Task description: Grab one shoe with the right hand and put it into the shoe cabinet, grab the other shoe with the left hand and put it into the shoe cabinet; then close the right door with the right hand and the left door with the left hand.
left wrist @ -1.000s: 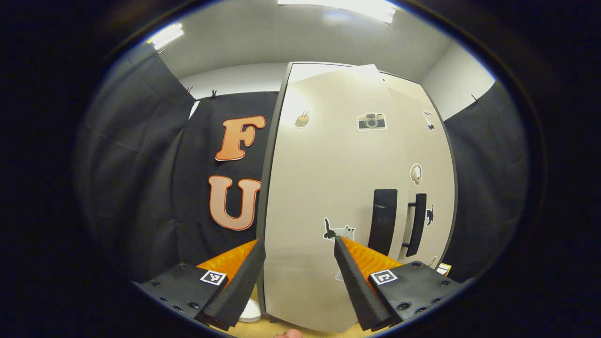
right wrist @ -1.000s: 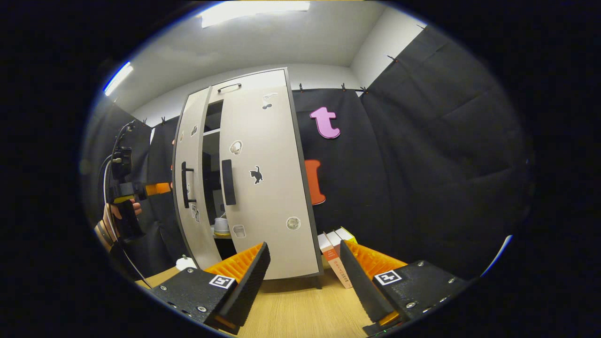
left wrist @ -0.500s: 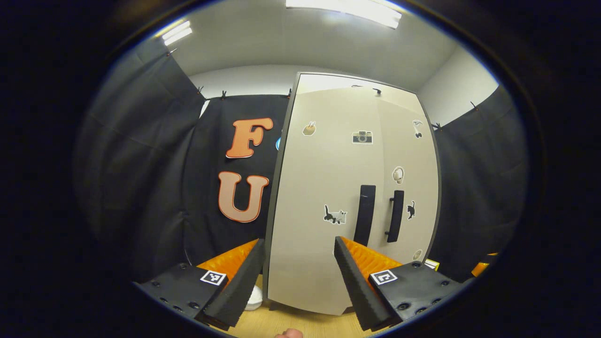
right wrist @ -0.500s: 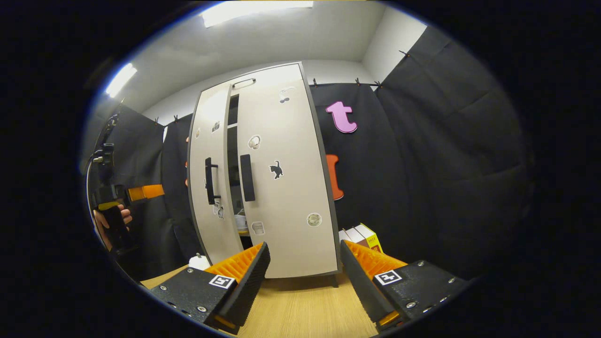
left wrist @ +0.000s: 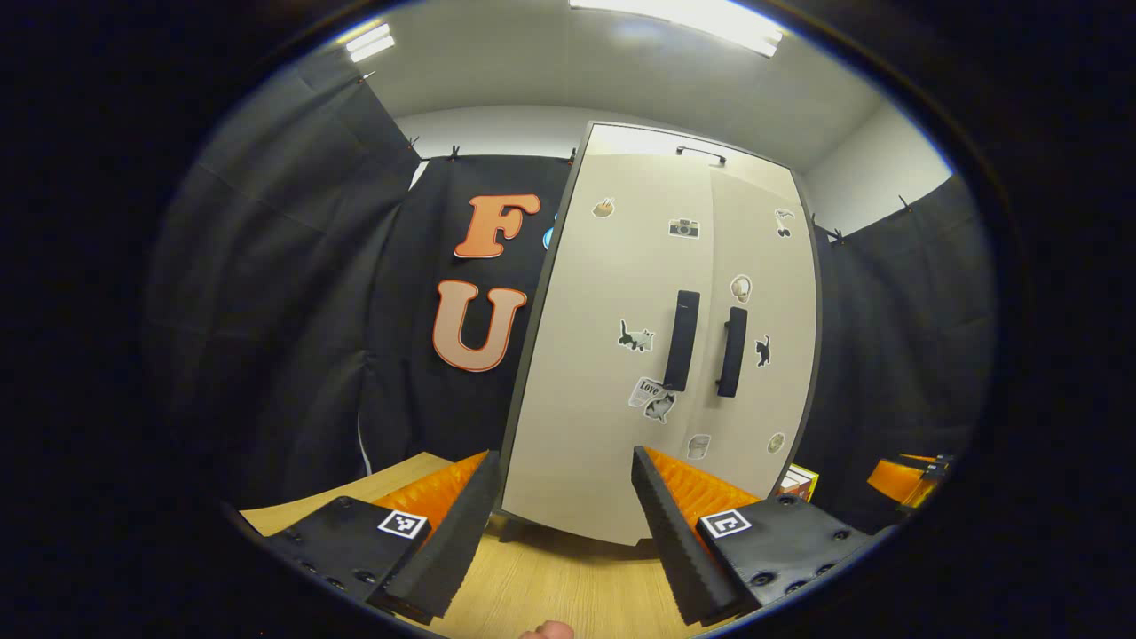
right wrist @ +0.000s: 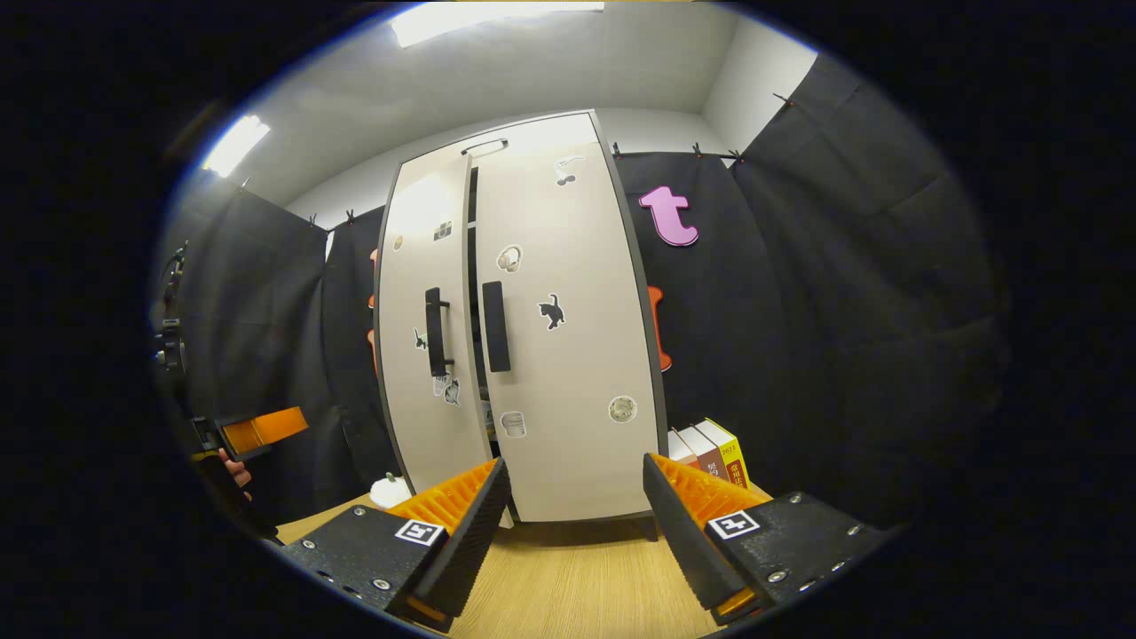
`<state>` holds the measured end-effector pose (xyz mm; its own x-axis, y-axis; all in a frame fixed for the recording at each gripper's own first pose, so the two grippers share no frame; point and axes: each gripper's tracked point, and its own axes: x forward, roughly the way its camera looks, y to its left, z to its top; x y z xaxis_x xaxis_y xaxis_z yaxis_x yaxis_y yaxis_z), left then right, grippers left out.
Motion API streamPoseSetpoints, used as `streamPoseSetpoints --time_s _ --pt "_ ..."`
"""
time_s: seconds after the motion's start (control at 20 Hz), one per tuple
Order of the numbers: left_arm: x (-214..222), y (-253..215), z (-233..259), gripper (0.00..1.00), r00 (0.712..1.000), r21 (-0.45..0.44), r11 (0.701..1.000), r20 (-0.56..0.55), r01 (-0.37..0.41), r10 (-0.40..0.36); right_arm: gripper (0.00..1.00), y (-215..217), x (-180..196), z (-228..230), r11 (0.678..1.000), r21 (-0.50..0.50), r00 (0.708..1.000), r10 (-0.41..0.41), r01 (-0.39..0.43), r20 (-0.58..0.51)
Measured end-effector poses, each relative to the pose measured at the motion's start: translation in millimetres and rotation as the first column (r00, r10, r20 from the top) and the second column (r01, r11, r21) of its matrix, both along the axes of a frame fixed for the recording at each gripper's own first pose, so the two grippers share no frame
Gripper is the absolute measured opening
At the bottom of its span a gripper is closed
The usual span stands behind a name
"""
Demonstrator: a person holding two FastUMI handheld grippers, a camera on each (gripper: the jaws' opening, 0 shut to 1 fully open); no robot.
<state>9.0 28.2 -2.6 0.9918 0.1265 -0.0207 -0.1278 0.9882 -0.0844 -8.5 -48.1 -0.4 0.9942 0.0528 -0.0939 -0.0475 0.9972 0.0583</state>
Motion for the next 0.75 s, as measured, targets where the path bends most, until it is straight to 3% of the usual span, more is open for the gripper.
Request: streamPoseSetpoints --time_s 0.15,0.3,0.45,0.75 --pt "-12.9 2.9 -14.1 0.96 1.0 0.058 0.998 -0.009 -0.026 0.026 0.93 -1.8 -2.2 -5.0 1.0 -0.007 1.0 -0.011 0.01 -0.008" --pt "-17.6 1.1 -24.8 0.93 0.999 0.048 0.999 -0.035 -0.026 0.028 0.93 -5.6 -3.4 -6.9 1.0 -0.007 1.0 -0.027 0.027 -0.01" --pt "-15.5 4.2 -24.3 0.99 0.999 0.033 0.999 -0.036 -0.037 0.038 0.93 -9.5 -2.7 -7.6 0.999 -0.004 0.999 -0.04 0.04 -0.01" --pt "-12.6 9.3 -17.9 0.96 0.998 0.072 0.996 -0.021 -0.049 0.051 0.93 -16.9 -3.8 -2.5 0.998 0.002 0.998 -0.062 0.062 0.005"
